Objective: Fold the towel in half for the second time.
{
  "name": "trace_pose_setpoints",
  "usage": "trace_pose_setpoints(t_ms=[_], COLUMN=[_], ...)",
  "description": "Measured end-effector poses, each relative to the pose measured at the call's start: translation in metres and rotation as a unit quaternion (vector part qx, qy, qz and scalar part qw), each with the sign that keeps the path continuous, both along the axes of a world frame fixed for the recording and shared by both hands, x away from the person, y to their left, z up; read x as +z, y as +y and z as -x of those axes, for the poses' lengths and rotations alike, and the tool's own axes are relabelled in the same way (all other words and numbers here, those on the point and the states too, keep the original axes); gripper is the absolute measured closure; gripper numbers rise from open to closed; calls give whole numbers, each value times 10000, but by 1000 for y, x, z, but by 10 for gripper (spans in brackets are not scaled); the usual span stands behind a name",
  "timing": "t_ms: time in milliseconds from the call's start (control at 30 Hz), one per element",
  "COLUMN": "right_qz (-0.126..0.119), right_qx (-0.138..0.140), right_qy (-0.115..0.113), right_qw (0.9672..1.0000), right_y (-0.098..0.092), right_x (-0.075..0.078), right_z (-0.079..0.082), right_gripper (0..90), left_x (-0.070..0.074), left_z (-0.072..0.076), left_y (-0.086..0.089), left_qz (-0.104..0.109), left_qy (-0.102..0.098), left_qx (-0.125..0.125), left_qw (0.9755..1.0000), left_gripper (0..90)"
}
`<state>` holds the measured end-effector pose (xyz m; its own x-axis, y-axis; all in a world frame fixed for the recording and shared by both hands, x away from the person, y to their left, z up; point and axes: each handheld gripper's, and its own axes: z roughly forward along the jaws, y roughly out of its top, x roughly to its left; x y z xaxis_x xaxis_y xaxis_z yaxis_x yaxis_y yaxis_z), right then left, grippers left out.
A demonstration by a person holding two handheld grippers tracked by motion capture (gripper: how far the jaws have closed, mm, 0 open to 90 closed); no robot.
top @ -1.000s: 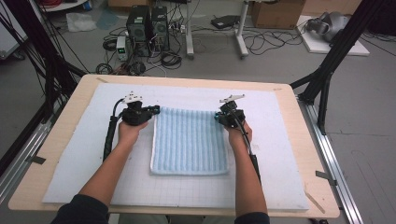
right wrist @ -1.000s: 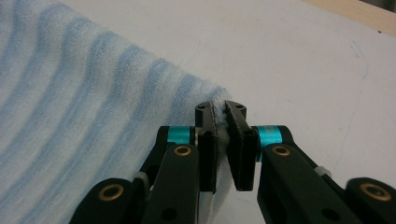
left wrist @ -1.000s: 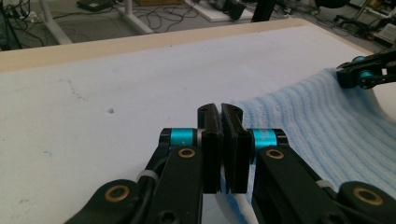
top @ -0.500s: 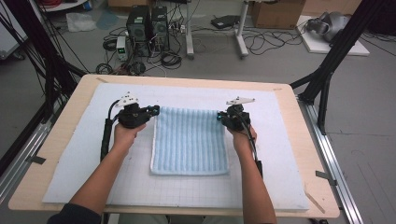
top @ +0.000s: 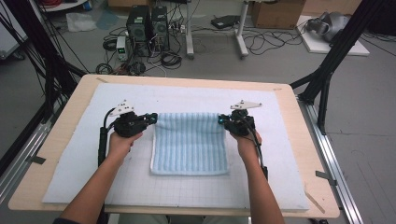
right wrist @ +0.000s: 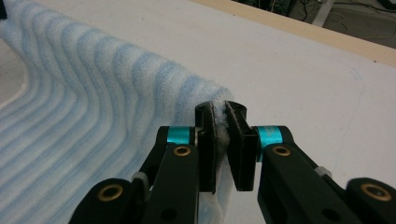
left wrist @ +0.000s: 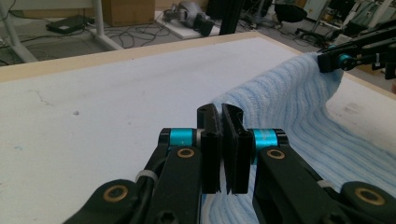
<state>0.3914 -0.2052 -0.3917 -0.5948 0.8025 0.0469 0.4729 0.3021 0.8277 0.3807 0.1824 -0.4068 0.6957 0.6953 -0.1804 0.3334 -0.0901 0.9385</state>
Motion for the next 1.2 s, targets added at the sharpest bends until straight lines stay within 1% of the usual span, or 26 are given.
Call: trace_pose_setpoints(t_ms=[100, 133, 200, 233, 267, 333, 500, 533, 567, 600, 667, 767, 900, 1033, 1100, 1167, 1200], right_qz=[-51, -82, -145, -175, -223, -308, -396, -406, -423, -414, -422, -437, -422, -471, -517, -461, -482], right_qx=[29, 44, 61, 67, 80, 97, 162, 190, 227, 257, 298, 335, 400, 445, 464, 500, 508], right_qy=[-36, -51, -53, -104, -100, -84, -144, -177, -256, -295, -326, -301, -259, -234, -203, -195, -179], right_qw=[10000, 9999, 9999, 9998, 9997, 9994, 9990, 9988, 9985, 9984, 9981, 9980, 9980, 9976, 9974, 9975, 9974], right_y=[-2, -3, -5, -7, -8, -10, -13, -13, -13, -12, -12, -12, -13, -15, -16, -17, -18], right_x=[0, 0, 1, 1, 1, 1, 4, 5, 7, 8, 8, 4, -5, -11, -13, -16, -18], right_z=[5, 7, 11, 13, 15, 19, 32, 34, 37, 40, 46, 54, 62, 70, 75, 80, 82], right_gripper=[832, 832, 832, 832, 831, 831, 827, 827, 827, 827, 827, 827, 827, 827, 826, 825, 825], left_x=[5, 6, 7, 8, 8, 8, 6, 5, 5, 4, 2, -1, -8, -13, -14, -16, -17], left_z=[4, 6, 8, 10, 13, 17, 32, 36, 39, 43, 48, 55, 62, 72, 77, 82, 85], left_y=[1, 0, 0, 0, 0, 0, 2, 3, 4, 5, 7, 10, 10, 10, 10, 10, 9], left_qz=[-8, 13, -17, -7, 42, 3, 93, 109, 130, 113, 123, 130, 120, 62, 82, 11, 24], left_qy=[-63, -60, -67, -101, -121, -147, -170, -192, -218, -241, -260, -244, -200, -182, -180, -178, -170], left_qx=[-83, -94, -147, -162, -158, -196, -275, -288, -300, -308, -330, -356, -411, -525, -571, -638, -661], left_qw=[9999, 9999, 9999, 9998, 9998, 9997, 9994, 9993, 9992, 9992, 9990, 9990, 9989, 9984, 9982, 9978, 9977], left_gripper=[858, 858, 858, 857, 858, 858, 857, 858, 857, 857, 858, 857, 856, 855, 855, 853, 854])
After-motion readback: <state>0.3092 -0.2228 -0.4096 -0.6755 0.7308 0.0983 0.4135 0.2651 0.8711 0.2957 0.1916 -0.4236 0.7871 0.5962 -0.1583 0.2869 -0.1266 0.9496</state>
